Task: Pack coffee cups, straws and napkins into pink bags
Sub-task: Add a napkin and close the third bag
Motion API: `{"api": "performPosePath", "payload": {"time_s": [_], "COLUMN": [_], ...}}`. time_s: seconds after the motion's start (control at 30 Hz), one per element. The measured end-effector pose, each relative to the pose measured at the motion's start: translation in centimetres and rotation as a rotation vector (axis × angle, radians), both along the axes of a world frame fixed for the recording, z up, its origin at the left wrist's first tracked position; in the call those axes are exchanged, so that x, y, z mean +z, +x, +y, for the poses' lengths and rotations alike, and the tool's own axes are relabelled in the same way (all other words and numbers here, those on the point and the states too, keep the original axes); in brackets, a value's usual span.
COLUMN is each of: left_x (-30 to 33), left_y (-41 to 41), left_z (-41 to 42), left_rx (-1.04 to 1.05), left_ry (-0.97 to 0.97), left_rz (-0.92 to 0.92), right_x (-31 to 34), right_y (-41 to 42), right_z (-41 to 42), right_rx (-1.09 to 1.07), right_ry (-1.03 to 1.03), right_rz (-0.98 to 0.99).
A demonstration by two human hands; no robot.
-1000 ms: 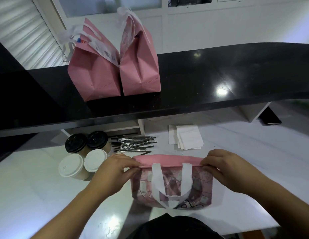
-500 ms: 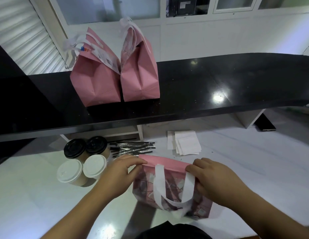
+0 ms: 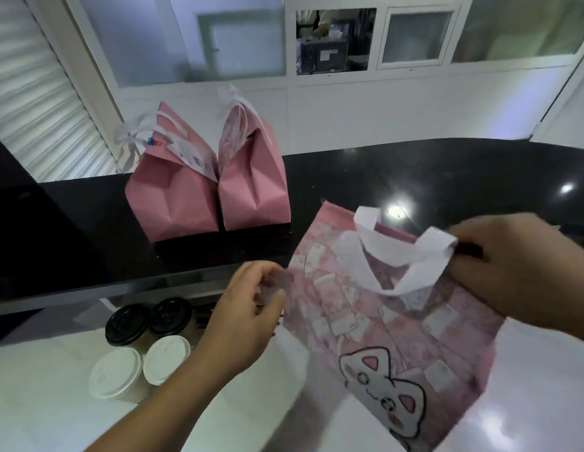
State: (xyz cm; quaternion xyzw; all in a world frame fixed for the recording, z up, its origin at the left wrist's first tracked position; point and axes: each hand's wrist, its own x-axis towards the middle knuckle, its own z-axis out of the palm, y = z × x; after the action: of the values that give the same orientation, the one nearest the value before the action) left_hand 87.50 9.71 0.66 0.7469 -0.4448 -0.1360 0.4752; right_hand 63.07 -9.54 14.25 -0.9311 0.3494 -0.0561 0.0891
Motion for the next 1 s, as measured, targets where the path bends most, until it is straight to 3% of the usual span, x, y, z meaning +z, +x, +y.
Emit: {"api": "performPosePath", "payload": {"time_s": [0.2,0.47,1.0], "left_x": [3.9,4.2,1.7], "left_y": [-1.0,1.5,6.0], "left_z": [-5.5,-12.4,-15.2], "left_rx": [-0.115,-0.152,-0.012], "left_ry": [-0.084,0.034,0.159], "left_rz": [0.052,0.173,0.212], "right_x": [5.8,3.5,-1.3], "right_y": [5.6,17.8,27.4], "right_z": [-4.4,-11.8,-15.3], "right_rx": [-0.149,-0.285,-0.297], "right_ry": [-0.174,-0.182,-0.022], "right_rz": [-0.201,-0.394,-0.345]}}
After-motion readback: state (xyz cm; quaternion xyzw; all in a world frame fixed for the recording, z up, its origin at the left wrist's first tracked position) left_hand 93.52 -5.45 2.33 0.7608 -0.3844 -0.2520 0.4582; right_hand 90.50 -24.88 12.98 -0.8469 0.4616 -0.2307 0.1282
